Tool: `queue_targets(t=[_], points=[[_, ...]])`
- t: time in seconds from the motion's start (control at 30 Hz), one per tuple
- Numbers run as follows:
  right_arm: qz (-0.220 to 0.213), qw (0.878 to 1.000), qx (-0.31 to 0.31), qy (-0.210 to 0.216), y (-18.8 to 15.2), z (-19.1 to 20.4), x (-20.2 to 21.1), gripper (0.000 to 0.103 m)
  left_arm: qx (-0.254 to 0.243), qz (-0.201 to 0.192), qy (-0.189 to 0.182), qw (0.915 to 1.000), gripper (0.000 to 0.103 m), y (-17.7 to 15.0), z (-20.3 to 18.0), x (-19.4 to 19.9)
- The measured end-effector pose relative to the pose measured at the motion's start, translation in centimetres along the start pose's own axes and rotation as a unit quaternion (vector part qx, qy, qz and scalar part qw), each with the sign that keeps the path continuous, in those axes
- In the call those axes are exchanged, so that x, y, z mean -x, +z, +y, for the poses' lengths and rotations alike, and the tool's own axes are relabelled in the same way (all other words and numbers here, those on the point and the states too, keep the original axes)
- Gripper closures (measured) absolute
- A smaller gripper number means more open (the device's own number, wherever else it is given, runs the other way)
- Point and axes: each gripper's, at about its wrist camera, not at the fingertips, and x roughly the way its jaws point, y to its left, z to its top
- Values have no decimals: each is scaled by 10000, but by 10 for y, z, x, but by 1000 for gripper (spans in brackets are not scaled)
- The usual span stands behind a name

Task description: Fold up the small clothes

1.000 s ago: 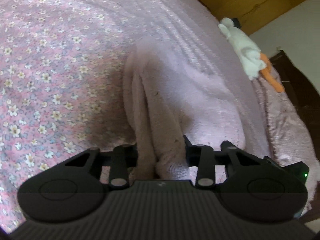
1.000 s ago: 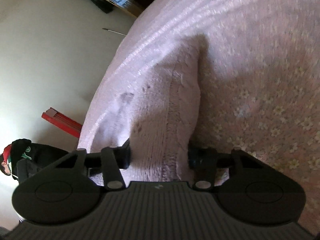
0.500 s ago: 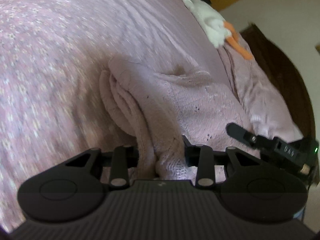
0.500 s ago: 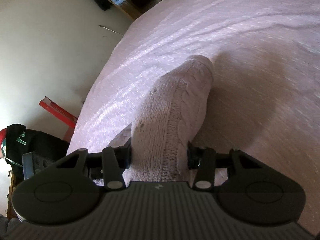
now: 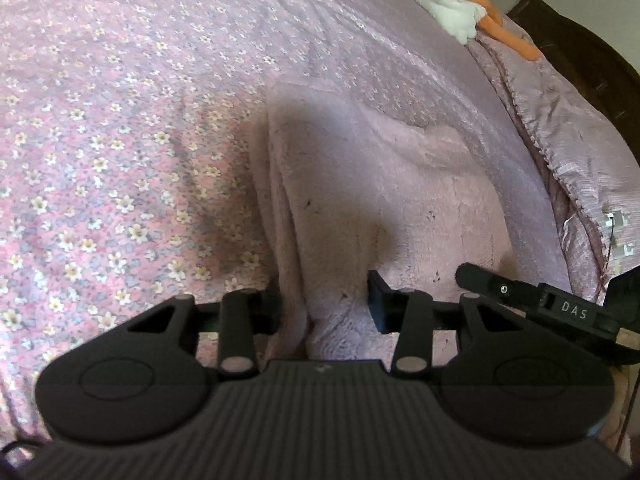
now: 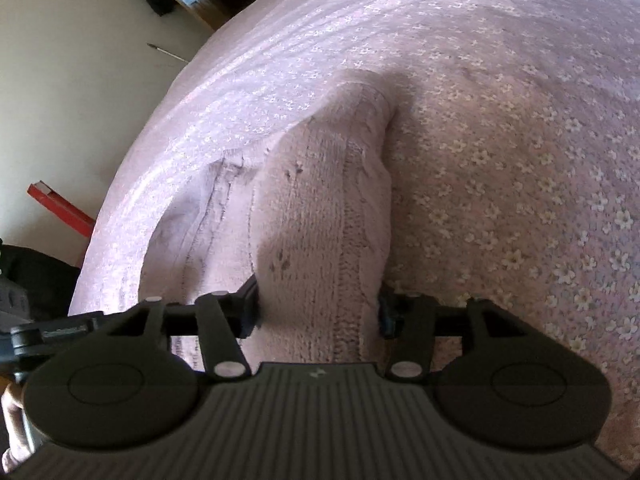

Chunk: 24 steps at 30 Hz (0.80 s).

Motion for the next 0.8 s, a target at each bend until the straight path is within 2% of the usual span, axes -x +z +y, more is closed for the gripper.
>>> queue_targets(t=[0.13,0.3,0.47,0.57,0.8], points=[[-209,9996,140,-114,-7,3,12,35,-136,-165,342,9992,46,-5,-7,11],[-577,9965,498,-341,-20,14,33,30,-195,-358,672,9969,41,-19,-13,31],[-911,9924,745,-363,-39,25,57,21,-408,-519,975,9930,41,-36,-27,48],[-1011,9897,926,-403,-57,28,67,18,-554,-580,1171,9899,30,-50,-34,53],[-1331,9806,1248,-712,-96,31,81,14,-739,-799,1541,9821,30,-84,-45,52]])
